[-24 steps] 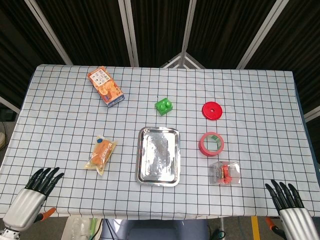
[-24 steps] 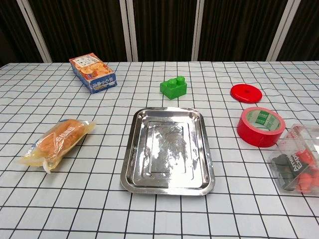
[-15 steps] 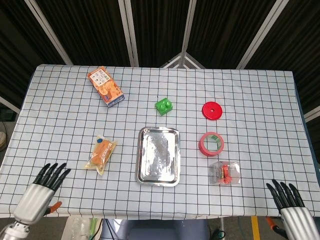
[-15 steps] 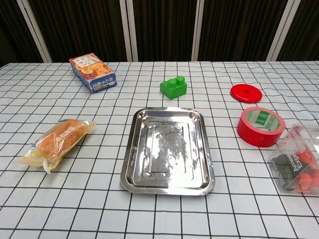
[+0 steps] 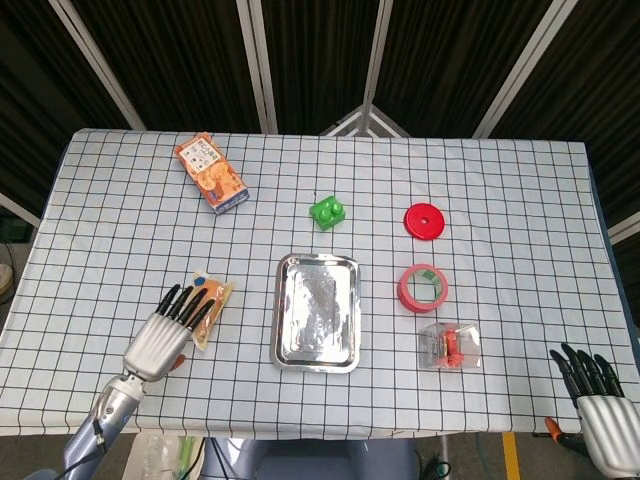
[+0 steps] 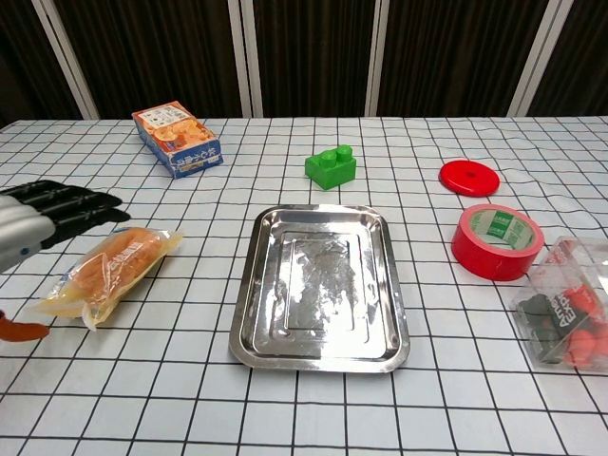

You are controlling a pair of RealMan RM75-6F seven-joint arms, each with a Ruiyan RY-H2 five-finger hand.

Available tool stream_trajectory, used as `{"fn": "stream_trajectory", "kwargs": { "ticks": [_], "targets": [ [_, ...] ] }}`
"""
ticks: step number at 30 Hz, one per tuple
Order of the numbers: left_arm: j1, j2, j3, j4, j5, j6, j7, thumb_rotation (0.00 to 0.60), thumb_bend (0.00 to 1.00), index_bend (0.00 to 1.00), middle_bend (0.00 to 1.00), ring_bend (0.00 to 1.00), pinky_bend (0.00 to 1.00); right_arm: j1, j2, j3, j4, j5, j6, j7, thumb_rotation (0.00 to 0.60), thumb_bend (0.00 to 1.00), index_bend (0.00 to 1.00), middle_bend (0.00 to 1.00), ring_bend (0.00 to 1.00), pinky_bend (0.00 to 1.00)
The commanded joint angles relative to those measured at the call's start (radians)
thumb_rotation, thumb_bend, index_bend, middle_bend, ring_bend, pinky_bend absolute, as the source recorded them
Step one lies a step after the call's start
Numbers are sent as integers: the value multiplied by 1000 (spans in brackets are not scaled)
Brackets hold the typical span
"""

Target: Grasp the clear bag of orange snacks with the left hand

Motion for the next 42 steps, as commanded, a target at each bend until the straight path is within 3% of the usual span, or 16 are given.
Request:
{"fn": "stream_trajectory", "kwargs": {
  "ticks": [1,12,17,21,25,30,34,42],
  "targets": [
    [-42,-36,-25,22,-64,-55,35,600,0,0,0,0,0,-3,2,4,-1,5,8,5,600,297,0,0,0,0],
    [-115,-111,-21,106,-203,-121,103,600,0,0,0,0,0,-1,14,19,1,39,13,32,600,298,0,0,0,0],
    [-129,-159,-25,159,-219,-69,129,600,71,0,2,0,7,0,17,21,2,42,14,38,600,297,0,0,0,0],
    [-134,-197,-13,198,-193,-21,87,600,124,59,85,7,60,1,17,24,2,50,11,34,600,298,0,0,0,0],
    [-141,-197,-3,207,-179,-1,56,600,145,150,206,114,136,4,15,26,0,61,3,28,600,297,0,0,0,0],
    [-150,-181,1,194,-179,9,31,600,147,224,273,154,178,10,13,31,-2,74,-9,21,600,297,0,0,0,0],
    [-151,-167,4,181,-169,27,2,600,153,320,412,297,309,13,12,33,-5,81,-16,16,600,297,0,0,0,0],
    [-145,-100,28,90,-171,38,-26,600,149,306,391,306,319,18,10,36,-8,93,-26,9,600,297,0,0,0,0]
  ]
}}
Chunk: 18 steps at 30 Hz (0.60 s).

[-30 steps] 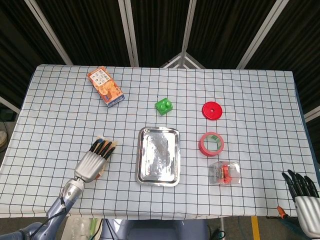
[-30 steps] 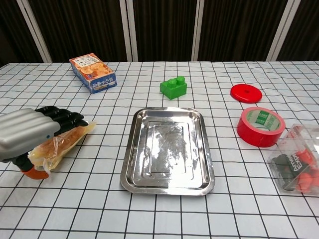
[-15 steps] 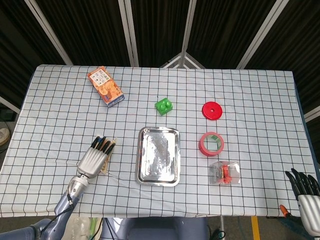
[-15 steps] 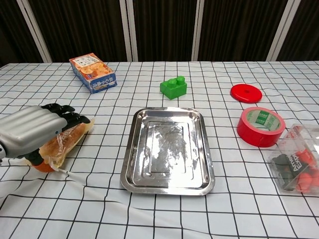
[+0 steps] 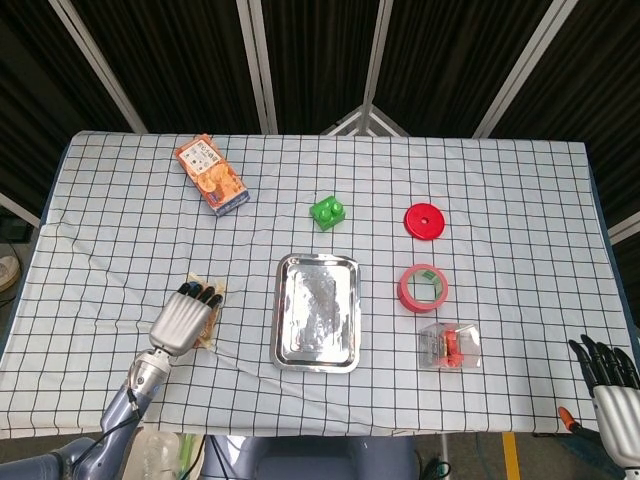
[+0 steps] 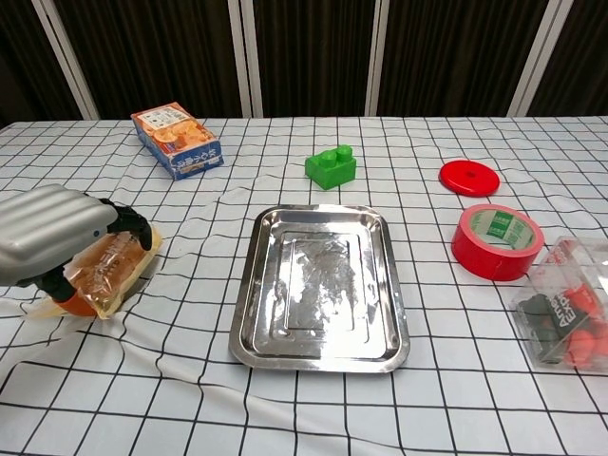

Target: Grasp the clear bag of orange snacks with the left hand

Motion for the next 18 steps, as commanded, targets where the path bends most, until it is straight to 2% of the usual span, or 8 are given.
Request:
{"fn": "stream_trajectory", "kwargs": {
  "ticks": [1,12,15,18],
  "targets": [
    [5,38,17,-53,2,6,-5,600,147,304,388,306,319,0,0,0,-1,1,0,-1,600,297,0,0,0,0],
    [31,165,93,-219,30,18,-19,600,122,277,356,306,318,-1,-1,-4,0,-8,7,1,600,297,0,0,0,0],
    [37,176,98,-226,49,41,-28,600,122,284,360,306,318,-1,0,-5,0,-10,7,2,600,298,0,0,0,0],
    [28,161,86,-216,120,82,-96,600,122,296,365,306,319,0,1,-5,-2,-10,6,4,600,298,0,0,0,0]
  ]
}}
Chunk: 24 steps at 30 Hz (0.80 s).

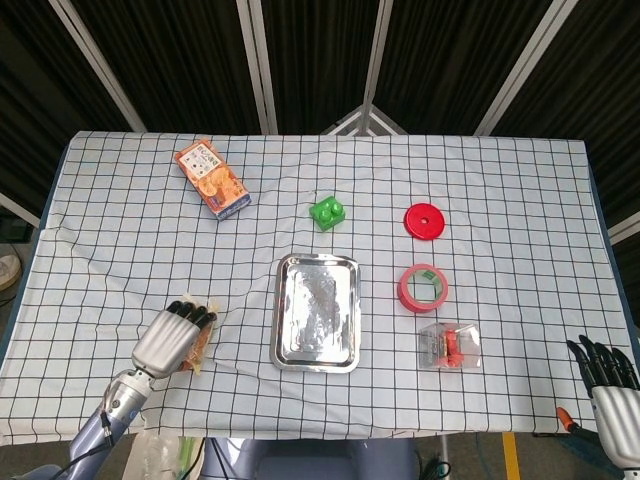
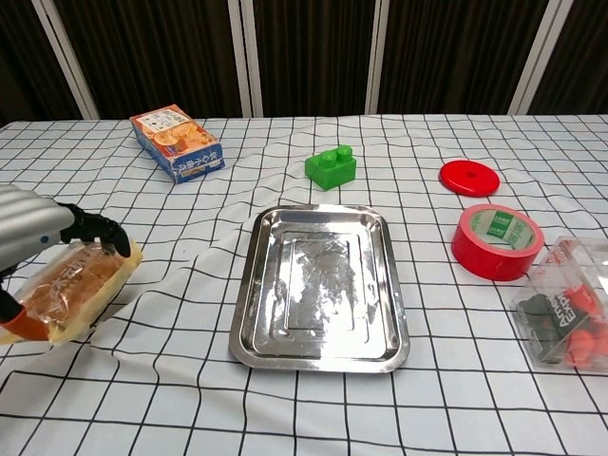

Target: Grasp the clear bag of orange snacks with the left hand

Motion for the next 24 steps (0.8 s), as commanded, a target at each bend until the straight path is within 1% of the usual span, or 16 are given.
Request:
{"fn": "stream_trajectory", "kwargs": {
  "ticks": [1,5,8,11,14,18,20,21,24],
  "targets": [
    [-12,-22,-13,20,72,37,-76,600,122,301,367,306,320,0,1,0,-1,0,1,2,600,297,0,0,0,0],
    [-67,-91,-61,66,118,28,-154,600,122,314,379,306,327,1,5,2,-2,0,3,10,600,297,0,0,0,0],
    [-117,-156,-104,109,116,0,-172,600,122,318,385,306,331,2,9,3,0,1,3,21,600,297,0,0,0,0],
    [-178,-235,-151,158,72,-67,-145,600,122,319,386,306,332,4,16,7,4,5,4,41,600,297,0,0,0,0],
    [-237,-322,-190,226,21,-127,-85,600,122,319,387,306,332,6,24,10,10,14,2,67,600,297,0,0,0,0],
    [-298,-418,-216,315,-21,-176,-41,600,122,316,385,306,332,10,30,15,18,30,-9,91,600,297,0,0,0,0],
    [-330,-475,-227,375,-36,-194,-36,600,122,287,355,301,332,12,31,16,21,35,-15,97,600,298,0,0,0,0],
    [-342,-497,-229,398,-36,-196,-43,600,122,252,319,283,331,13,32,16,21,35,-16,98,600,297,0,0,0,0],
    [-372,-547,-226,459,-15,-197,-88,600,121,136,208,194,314,14,32,15,21,35,-19,97,600,297,0,0,0,0]
  ]
}}
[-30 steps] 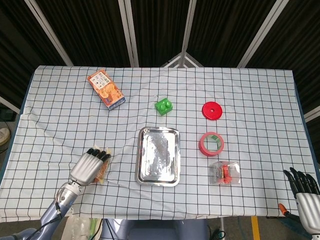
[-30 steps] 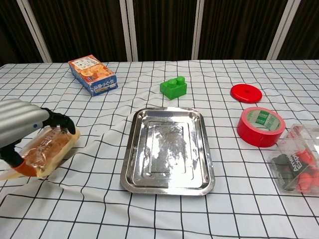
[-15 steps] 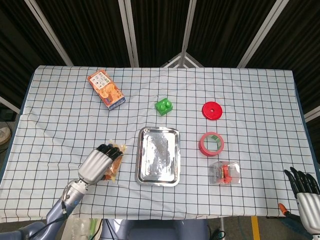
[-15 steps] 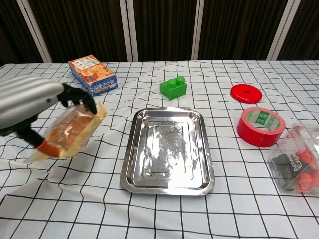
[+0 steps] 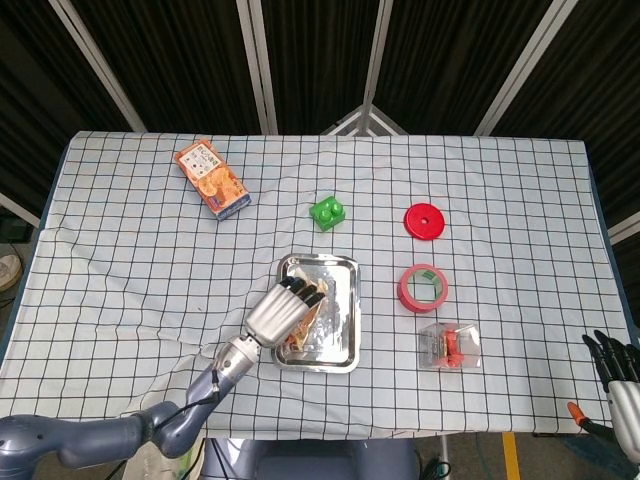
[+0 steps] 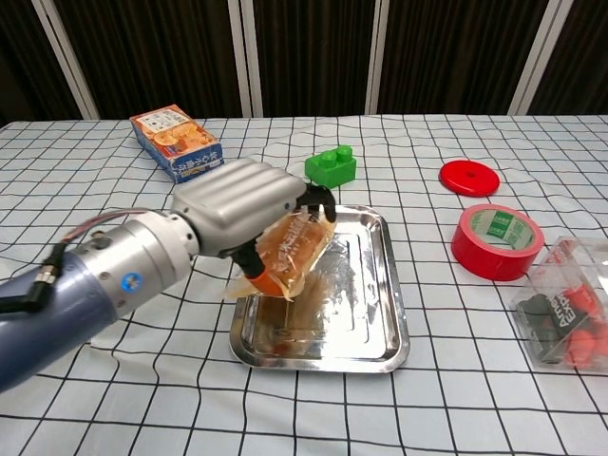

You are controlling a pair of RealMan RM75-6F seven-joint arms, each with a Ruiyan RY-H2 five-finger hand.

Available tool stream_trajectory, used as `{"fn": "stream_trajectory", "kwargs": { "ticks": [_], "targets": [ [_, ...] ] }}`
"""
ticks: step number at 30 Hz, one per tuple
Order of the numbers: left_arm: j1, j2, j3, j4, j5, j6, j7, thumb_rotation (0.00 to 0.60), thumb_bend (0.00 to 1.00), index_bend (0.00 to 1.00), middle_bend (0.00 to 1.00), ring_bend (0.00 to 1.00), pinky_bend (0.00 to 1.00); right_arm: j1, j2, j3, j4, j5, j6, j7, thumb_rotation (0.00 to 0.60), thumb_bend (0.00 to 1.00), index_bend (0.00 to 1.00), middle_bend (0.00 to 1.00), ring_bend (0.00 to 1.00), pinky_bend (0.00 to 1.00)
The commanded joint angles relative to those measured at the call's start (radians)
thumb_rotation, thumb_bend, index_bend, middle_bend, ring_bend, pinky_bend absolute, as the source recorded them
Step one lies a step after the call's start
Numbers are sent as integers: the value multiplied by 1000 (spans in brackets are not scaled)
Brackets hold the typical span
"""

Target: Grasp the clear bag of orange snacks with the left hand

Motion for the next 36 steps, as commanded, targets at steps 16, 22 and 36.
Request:
{"fn": "stream_trajectory", "kwargs": {
  "ticks": [16,22,36],
  "targets": [
    [90,280,135,-402,-11,91,60,600,14,0,0,0,134,-16,-7,-17,-11,-46,38,-38,600,298,0,0,0,0],
    [262,607,340,-671,53,248,99,600,31,0,0,0,114,-40,-12,-37,-14,-106,92,-54,600,297,0,0,0,0],
    [732,744,504,-269,248,877,-357,600,38,0,0,0,18,-107,-40,-100,9,-287,224,-100,600,297,0,0,0,0]
  ]
}}
